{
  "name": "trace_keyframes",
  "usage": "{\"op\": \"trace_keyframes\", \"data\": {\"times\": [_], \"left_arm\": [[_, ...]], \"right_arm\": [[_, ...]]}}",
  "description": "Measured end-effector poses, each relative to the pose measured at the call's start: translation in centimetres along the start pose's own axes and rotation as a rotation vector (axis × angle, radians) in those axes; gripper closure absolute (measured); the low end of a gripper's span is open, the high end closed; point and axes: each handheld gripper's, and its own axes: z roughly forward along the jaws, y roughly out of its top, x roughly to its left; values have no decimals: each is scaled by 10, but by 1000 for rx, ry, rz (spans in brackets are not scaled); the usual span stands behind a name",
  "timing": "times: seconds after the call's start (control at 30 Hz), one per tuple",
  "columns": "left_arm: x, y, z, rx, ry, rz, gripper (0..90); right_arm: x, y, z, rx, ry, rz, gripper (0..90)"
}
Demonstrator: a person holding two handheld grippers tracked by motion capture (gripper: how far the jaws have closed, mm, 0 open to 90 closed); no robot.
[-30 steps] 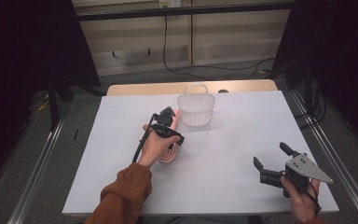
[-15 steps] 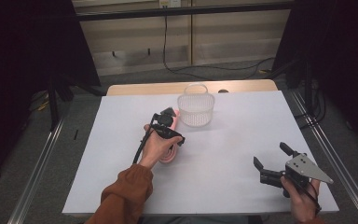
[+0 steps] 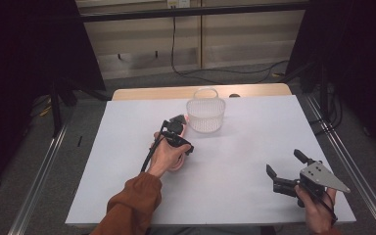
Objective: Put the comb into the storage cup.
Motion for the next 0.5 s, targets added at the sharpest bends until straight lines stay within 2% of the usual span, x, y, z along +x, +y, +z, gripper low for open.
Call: {"op": "trace_keyframes", "data": {"times": [0.33, 0.5], "left_arm": [[6, -1, -2, -7, -10, 26, 172], [6, -2, -4, -2, 1, 44, 175]], "right_arm": [[0, 0, 0, -2, 2, 0, 3], [0, 0, 0, -1, 2, -1, 3]]}}
